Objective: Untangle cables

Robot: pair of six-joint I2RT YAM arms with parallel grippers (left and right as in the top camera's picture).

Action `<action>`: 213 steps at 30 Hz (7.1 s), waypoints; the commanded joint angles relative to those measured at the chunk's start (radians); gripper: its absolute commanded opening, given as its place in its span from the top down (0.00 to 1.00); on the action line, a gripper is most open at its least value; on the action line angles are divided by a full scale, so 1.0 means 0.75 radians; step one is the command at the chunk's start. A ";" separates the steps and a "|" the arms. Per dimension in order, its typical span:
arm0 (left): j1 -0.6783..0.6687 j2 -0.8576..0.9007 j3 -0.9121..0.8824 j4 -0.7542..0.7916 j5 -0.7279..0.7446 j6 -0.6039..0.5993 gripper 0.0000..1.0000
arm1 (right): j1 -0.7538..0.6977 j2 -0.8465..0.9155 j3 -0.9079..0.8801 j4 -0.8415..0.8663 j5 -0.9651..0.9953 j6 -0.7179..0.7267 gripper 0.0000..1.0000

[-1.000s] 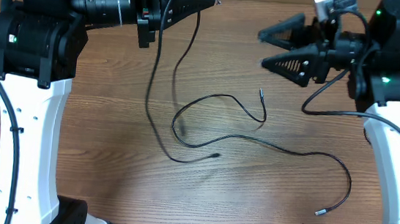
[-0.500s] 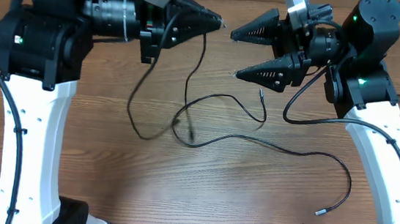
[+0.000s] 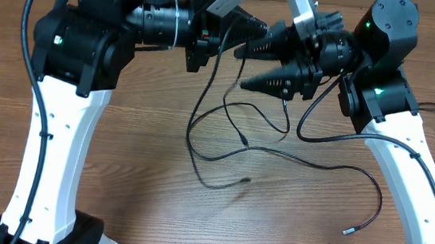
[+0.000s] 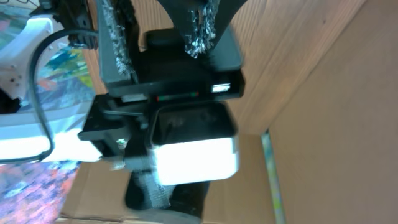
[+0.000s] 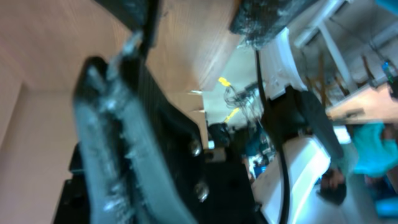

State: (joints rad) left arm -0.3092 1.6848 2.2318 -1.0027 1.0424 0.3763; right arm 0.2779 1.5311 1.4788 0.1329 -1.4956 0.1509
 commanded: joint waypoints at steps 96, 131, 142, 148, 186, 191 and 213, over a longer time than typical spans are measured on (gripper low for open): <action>0.045 0.093 0.010 -0.876 -0.388 0.338 0.00 | -0.957 0.608 0.010 -0.244 1.842 0.657 0.00; 0.065 0.187 0.010 -0.673 -1.112 -0.399 0.00 | -0.541 0.517 0.010 -1.188 0.598 -0.333 0.00; 0.226 0.217 0.010 -0.606 -1.176 -0.453 0.00 | -0.077 0.519 0.010 -1.447 0.944 -0.457 0.00; 0.294 0.235 0.010 -0.583 -1.186 -0.452 0.00 | 0.148 0.525 -0.003 -1.480 1.089 -0.441 0.00; 0.289 0.249 0.010 -0.582 -1.182 -0.452 0.01 | 0.545 0.714 -0.308 -0.826 1.248 0.091 0.06; 0.289 0.249 0.010 -0.582 -1.182 -0.452 0.00 | 0.547 0.738 -0.308 -0.804 1.245 0.145 0.22; 0.289 0.249 0.010 -0.582 -1.182 -0.452 0.00 | 0.558 0.641 -0.193 -0.973 1.135 0.218 0.96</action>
State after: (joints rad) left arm -0.0898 1.8599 2.2318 -1.4429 0.1596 0.0505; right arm 0.7326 2.0731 1.2713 -0.5411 -0.6250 0.3138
